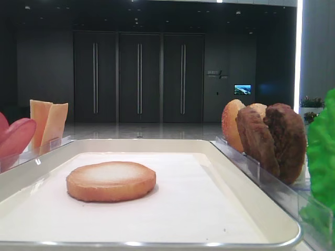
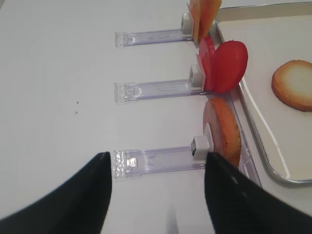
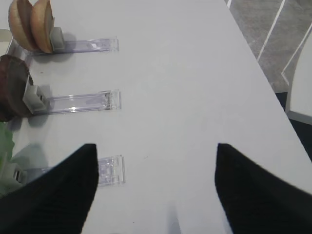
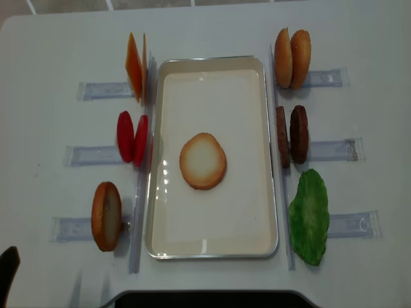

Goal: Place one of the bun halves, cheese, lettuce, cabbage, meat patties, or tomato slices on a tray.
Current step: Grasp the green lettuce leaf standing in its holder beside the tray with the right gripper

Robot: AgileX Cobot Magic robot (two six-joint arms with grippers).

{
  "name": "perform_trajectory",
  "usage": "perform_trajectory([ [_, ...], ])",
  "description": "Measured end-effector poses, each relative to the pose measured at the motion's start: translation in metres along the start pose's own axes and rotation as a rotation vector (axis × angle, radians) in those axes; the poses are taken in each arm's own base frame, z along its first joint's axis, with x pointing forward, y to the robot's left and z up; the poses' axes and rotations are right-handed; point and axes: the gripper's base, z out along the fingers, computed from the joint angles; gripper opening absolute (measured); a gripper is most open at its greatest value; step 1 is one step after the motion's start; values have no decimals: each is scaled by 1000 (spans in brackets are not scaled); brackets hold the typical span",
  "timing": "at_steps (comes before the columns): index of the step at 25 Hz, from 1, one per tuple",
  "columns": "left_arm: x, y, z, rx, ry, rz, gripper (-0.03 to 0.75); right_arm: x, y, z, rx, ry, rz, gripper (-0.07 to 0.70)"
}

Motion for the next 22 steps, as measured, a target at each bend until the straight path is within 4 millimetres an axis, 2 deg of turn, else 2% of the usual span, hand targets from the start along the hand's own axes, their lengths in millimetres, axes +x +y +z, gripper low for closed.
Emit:
perform_trajectory([
  [22,0,0,0,0,0,0,464,0,0,0,0,0,0,482],
])
